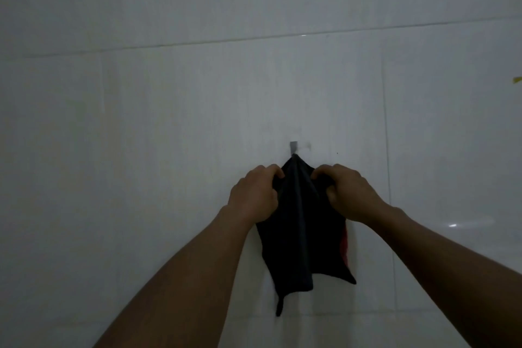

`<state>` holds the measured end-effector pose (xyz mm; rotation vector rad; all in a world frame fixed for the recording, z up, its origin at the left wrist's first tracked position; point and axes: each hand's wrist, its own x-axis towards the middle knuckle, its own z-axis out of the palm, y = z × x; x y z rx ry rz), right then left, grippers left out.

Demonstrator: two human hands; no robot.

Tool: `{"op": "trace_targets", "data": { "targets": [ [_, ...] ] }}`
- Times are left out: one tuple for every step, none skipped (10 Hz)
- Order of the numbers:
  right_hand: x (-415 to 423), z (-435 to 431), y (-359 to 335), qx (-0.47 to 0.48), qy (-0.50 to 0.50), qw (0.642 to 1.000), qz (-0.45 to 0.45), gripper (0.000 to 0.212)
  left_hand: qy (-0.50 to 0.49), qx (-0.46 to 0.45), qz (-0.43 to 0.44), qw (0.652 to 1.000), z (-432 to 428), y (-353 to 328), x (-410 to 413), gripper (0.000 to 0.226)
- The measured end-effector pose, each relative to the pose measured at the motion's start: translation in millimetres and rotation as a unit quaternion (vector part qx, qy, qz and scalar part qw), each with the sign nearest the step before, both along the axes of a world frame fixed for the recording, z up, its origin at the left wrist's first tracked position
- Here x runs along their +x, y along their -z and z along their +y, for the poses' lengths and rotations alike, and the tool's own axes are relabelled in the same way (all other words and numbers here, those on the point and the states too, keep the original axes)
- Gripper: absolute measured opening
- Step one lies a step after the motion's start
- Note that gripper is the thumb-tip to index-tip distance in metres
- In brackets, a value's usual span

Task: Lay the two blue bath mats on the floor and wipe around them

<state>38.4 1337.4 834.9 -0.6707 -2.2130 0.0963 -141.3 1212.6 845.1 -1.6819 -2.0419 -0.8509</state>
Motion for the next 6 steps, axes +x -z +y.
{"op": "trace_targets", "data": {
  "targets": [
    [-12.0, -7.6, 17.1, -0.034, -0.059, 0.997, 0.031, 0.040, 0.086, -0.016, -0.172, 0.981, 4.8, 11.4, 6.5, 0.036],
    [-25.9, -10.2, 31.1, -0.067, -0.106, 0.990, 0.063, 0.033, 0.115, -0.012, -0.239, 0.964, 9.1, 15.7, 6.2, 0.031],
    [-29.2, -8.9, 32.2, -0.070, -0.097, 0.991, 0.056, 0.034, 0.107, -0.021, -0.243, 0.964, 6.7, 15.3, 1.8, 0.029],
    [-25.9, -14.6, 36.9, 0.004, -0.032, 0.999, 0.016, 0.044, 0.061, -0.107, -0.198, 0.972, -5.6, 20.1, -7.9, 0.021],
    [-23.8, -29.8, 50.1, 0.227, 0.102, 0.968, 0.014, 0.049, 0.016, -0.229, -0.208, 0.951, -30.2, 38.3, -19.0, 0.033],
    [-34.8, -46.7, 57.9, 0.360, 0.095, 0.926, 0.063, 0.045, 0.013, -0.285, -0.269, 0.920, -51.4, 41.2, -31.6, 0.055]
  ]
}}
